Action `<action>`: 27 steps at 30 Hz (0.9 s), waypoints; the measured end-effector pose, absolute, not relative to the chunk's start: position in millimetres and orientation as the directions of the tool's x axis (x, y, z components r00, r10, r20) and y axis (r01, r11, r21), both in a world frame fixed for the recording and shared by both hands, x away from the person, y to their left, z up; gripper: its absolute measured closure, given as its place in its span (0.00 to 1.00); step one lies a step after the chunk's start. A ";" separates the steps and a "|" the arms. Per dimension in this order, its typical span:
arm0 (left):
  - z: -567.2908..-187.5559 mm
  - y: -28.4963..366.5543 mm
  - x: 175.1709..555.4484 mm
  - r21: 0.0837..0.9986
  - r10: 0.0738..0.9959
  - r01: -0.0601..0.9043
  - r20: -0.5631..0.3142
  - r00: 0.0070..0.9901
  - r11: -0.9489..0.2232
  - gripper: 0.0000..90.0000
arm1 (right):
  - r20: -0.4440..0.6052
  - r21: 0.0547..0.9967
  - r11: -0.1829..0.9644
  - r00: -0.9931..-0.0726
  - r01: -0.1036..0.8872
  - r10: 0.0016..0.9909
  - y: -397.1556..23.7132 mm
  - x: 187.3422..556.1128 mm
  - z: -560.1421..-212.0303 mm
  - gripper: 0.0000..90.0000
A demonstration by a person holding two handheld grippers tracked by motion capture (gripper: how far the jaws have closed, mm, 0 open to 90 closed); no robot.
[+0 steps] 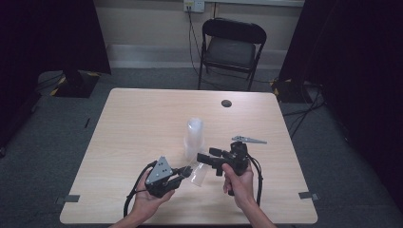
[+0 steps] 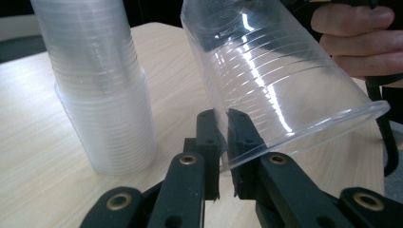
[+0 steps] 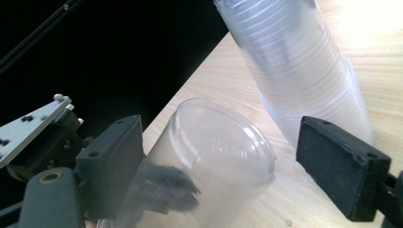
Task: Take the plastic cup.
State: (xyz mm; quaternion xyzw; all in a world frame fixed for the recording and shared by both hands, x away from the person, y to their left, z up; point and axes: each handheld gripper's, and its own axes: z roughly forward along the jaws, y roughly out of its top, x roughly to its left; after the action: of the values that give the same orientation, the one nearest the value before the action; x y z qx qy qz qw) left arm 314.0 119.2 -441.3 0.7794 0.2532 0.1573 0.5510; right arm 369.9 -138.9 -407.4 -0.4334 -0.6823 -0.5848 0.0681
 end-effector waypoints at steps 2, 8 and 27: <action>-441.0 120.8 314.6 0.935 0.570 0.238 -0.048 0.820 -0.264 0.94 | 0.598 0.742 -0.061 -0.618 0.668 0.510 -139.3 370.0 -406.9 0.17; -439.1 126.9 318.3 0.915 0.553 0.312 -0.127 0.824 -0.256 0.94 | 0.587 0.753 -0.063 -0.627 0.655 0.513 -143.3 370.8 -403.8 0.18; -435.5 132.3 328.9 0.839 0.508 0.380 -0.148 0.848 -0.390 0.94 | 0.377 0.862 0.073 -0.729 0.502 0.571 -159.0 353.0 -397.5 0.17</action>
State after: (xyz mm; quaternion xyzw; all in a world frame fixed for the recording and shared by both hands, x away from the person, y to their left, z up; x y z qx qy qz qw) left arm 328.9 132.3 -435.5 0.8311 0.2673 0.0661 0.4832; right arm 353.0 -159.0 -397.5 -0.3667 -0.7317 -0.5737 -0.0299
